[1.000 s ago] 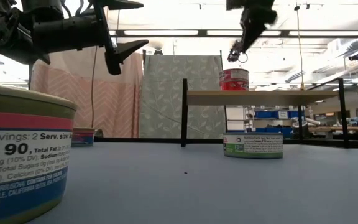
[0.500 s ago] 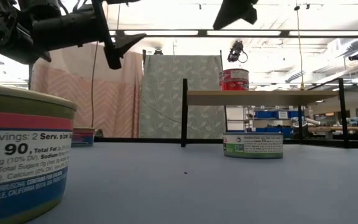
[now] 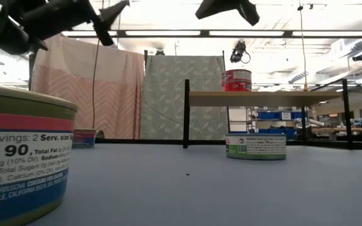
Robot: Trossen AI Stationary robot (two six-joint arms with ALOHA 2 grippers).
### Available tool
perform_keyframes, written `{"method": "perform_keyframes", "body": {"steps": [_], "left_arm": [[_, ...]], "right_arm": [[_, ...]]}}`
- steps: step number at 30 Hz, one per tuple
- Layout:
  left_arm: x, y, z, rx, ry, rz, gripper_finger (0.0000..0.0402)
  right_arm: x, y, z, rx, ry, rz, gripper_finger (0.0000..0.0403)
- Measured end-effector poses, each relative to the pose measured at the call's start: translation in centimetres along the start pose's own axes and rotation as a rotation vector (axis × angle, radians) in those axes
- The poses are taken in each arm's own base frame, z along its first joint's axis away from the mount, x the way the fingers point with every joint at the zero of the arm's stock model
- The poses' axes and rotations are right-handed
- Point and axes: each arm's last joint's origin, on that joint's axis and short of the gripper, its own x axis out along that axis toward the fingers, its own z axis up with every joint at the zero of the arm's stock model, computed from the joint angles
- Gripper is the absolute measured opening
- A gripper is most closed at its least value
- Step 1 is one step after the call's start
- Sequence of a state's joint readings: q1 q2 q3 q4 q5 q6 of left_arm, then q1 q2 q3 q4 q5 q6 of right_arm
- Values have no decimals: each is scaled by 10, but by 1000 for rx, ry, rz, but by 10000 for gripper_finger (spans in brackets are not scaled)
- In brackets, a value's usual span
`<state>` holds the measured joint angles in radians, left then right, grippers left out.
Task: Stack canned seafood by type on shelf
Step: Put the top green tuna can on the shelf
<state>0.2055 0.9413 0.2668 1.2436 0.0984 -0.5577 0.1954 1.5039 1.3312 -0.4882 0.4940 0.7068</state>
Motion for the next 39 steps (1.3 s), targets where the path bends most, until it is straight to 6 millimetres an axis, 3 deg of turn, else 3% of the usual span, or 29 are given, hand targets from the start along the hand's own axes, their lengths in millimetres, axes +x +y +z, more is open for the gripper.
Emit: {"method": "perform_keyframes", "body": {"steps": [10,16,21,26,39], "left_arm": [[-21,-7,33,154,325,189,199],[-22,-15,63,347,614,470,197],[-16,-17,83,498,661,686,197],[-23,1,75,565,749,967,197],[-36,60,62,445,692,1342,197]], "right_arm": [[-3,2,-6,29,-21,-54,5],[-3,2,-5,7,-28,-60,5],[-3,1,-5,-10,-31,-65,5],[-3,1,-4,-28,-43,-72,5],[-13,14,-8,-140,-49,-39,3]]}}
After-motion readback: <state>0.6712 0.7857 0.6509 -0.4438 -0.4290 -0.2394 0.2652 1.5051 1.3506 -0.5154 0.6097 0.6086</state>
